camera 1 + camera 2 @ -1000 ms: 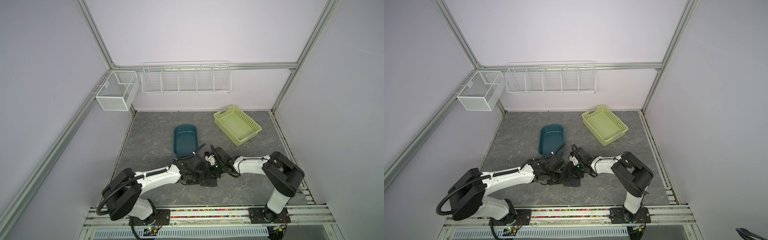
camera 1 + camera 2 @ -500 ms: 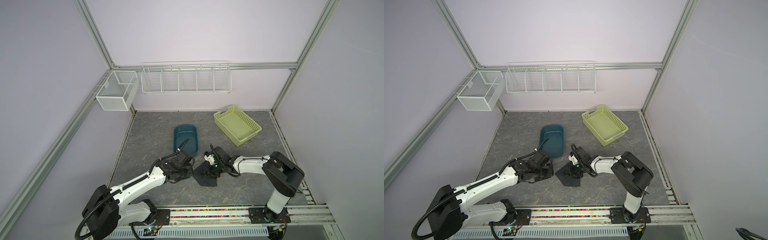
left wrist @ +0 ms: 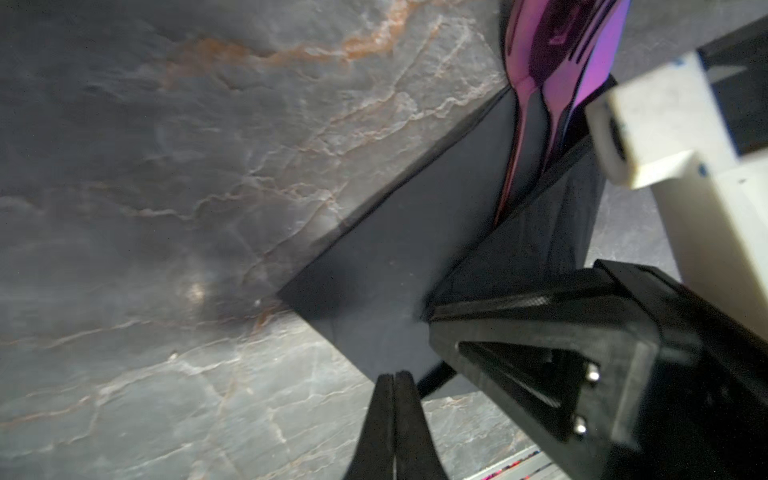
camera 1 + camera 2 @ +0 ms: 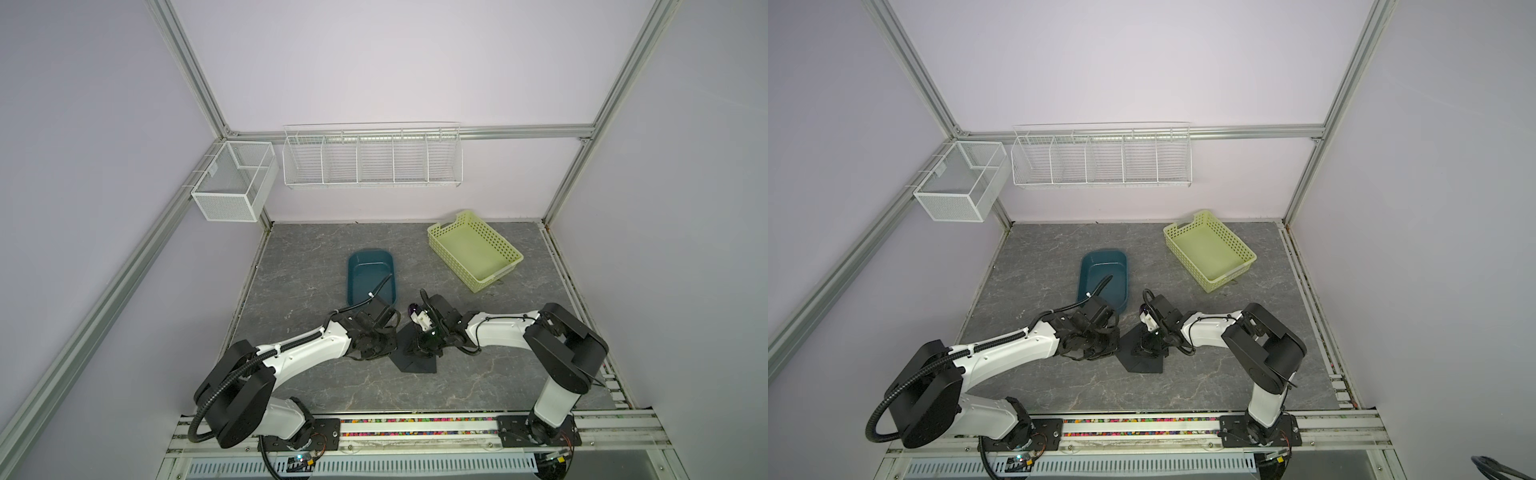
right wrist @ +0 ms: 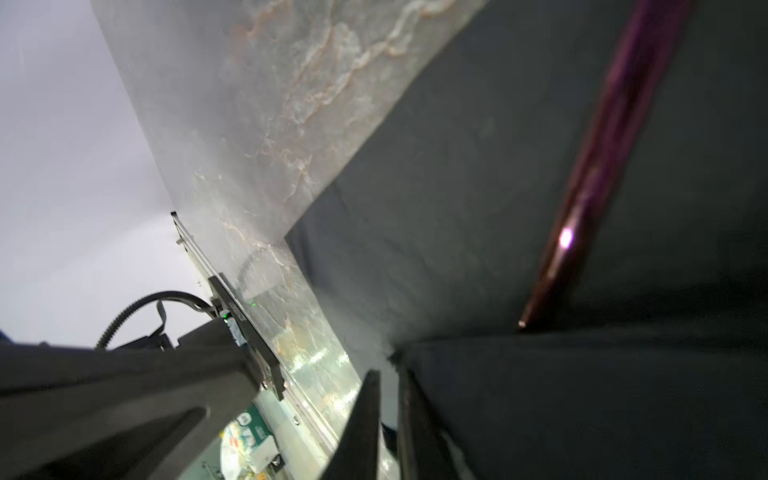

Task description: Place the utensils on the paper napkin and roll it up

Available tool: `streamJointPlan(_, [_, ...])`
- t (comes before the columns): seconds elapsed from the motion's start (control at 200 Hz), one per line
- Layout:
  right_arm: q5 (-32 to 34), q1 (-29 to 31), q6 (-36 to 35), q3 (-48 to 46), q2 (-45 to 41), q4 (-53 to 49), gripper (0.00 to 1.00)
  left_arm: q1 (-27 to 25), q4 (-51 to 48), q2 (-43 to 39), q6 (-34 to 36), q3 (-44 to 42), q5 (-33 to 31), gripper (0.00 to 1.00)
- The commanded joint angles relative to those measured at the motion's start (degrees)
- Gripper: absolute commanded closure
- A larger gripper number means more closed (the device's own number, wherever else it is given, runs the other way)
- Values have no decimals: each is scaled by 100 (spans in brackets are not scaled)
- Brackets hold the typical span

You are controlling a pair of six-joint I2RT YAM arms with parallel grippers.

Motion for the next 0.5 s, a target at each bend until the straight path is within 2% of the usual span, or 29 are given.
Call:
streamJointPlan(0.0, [37, 35, 28, -5, 38, -82, 78, 18, 238, 127, 92, 231, 234, 100])
streamJointPlan(0.31, [45, 33, 95, -9, -110, 116, 76, 17, 230, -74, 43, 21, 168, 100])
streamJointPlan(0.495, [419, 11, -303, 211, -714, -737, 75, 16, 286, -143, 32, -68, 213, 100])
